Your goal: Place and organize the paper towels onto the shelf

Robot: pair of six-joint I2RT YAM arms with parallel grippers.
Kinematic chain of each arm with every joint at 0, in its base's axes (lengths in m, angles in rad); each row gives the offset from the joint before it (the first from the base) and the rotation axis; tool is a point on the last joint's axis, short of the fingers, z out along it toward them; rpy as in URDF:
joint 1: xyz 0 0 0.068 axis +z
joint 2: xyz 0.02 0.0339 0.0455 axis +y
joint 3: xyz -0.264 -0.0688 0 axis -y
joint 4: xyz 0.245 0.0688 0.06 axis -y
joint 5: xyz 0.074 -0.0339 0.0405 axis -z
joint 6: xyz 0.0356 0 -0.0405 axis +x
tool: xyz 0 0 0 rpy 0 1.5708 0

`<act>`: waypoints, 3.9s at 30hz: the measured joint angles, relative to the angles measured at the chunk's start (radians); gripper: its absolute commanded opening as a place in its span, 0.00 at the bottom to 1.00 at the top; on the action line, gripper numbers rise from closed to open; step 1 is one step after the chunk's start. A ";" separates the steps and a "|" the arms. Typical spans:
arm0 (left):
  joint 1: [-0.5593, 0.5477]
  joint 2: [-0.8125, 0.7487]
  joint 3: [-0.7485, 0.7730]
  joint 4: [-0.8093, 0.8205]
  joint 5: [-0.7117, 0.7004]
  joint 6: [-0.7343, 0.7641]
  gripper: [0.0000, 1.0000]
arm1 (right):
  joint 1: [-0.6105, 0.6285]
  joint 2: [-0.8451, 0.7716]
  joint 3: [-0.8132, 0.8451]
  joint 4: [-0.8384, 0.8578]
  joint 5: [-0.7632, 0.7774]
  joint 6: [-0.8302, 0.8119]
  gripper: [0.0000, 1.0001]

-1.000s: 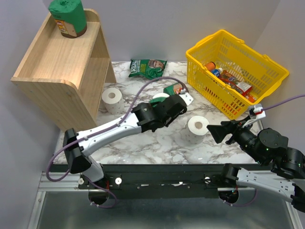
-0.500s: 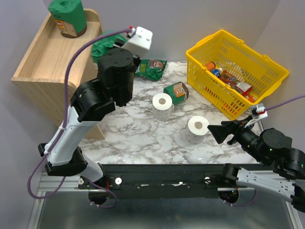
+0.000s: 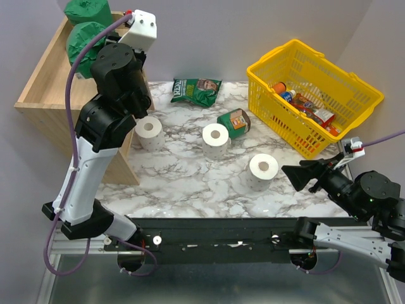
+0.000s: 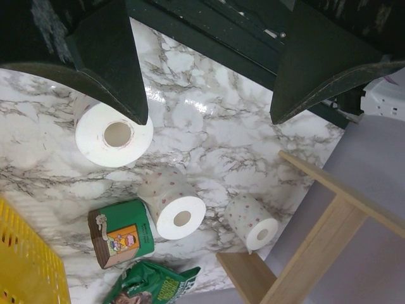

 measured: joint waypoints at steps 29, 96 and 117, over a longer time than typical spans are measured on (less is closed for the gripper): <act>0.315 0.109 0.013 -0.048 0.232 -0.060 0.78 | 0.000 0.058 0.067 0.000 0.021 -0.055 0.87; 0.283 -0.132 -0.598 0.244 1.158 -0.683 0.90 | -0.003 0.252 -0.045 0.314 0.109 -0.195 0.83; 0.159 0.422 -0.724 0.579 1.170 -1.114 0.95 | -0.005 0.021 -0.143 0.286 -0.001 -0.113 0.84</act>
